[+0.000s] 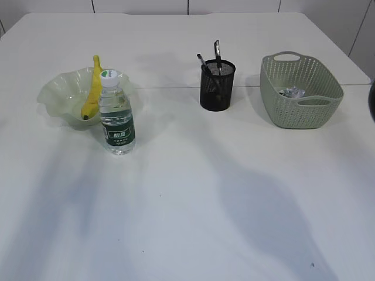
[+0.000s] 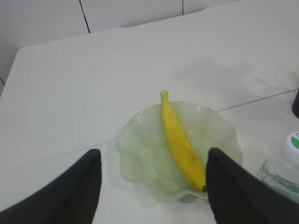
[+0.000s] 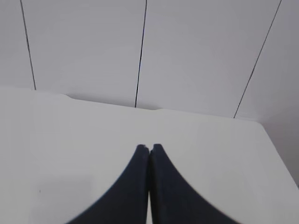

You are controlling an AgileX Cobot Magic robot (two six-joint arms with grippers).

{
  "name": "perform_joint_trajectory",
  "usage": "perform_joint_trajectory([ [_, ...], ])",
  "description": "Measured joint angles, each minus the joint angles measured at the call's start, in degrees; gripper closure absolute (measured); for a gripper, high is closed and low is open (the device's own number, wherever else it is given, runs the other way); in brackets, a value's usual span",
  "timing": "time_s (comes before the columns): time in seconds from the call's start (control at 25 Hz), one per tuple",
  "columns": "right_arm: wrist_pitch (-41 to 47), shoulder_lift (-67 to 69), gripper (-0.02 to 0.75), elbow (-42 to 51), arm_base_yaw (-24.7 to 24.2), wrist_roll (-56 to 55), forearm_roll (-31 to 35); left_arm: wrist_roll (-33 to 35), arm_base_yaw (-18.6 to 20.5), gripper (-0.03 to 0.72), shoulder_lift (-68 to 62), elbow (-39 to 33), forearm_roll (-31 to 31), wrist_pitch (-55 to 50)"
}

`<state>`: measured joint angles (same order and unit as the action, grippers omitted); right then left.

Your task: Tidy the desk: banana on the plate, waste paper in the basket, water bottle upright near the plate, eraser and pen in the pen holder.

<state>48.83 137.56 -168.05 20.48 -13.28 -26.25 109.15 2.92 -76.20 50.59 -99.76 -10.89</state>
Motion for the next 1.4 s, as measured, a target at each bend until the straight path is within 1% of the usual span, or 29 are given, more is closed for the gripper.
perform_joint_trajectory([
  [0.16, 1.0, -4.2, 0.748, -0.1, -0.1, 1.2, 0.5, 0.0, 0.0, 0.193, 1.8, 1.2, 0.0, 2.8],
  [0.28, 3.8, -7.3, 0.748, -0.2, -0.1, 2.8, 1.6, 0.0, 0.0, 0.193, 4.0, 2.7, -0.1, 7.0],
  [0.4, 5.1, -10.6, 0.748, -0.4, -0.1, 7.3, 5.4, 0.0, 0.0, 0.193, 6.7, 4.5, -0.3, 10.4],
  [0.52, 6.3, -14.3, 0.748, -0.4, -0.1, 13.3, 9.9, 0.0, 0.0, 0.192, 9.1, 6.1, -0.5, 11.5],
  [0.64, 7.8, -18.5, 0.748, -0.5, -0.1, 17.0, 11.8, 0.0, 0.0, 0.193, 11.3, 7.1, -0.5, 12.6],
  [0.96, 11.8, -27.7, 0.748, -0.6, -0.1, 20.2, 12.2, 0.0, 0.0, 0.192, 17.2, 7.4, -0.8, 17.1],
  [1.24, 16.4, -37.5, 0.748, -0.6, -0.1, 23.1, 12.9, 0.0, 0.0, 0.193, 19.0, 7.4, -1.2, 17.7],
  [1.32, 16.9, -41.9, 0.748, 1.2, -0.1, 24.6, 13.0, 0.0, 0.0, 0.193, 19.0, 7.4, -1.4, 17.8],
  [1.4, 17.2, -47.3, 0.748, 5.2, -0.1, 26.6, 13.0, 0.0, 0.0, 0.193, 19.0, 7.4, -1.9, 17.8],
])
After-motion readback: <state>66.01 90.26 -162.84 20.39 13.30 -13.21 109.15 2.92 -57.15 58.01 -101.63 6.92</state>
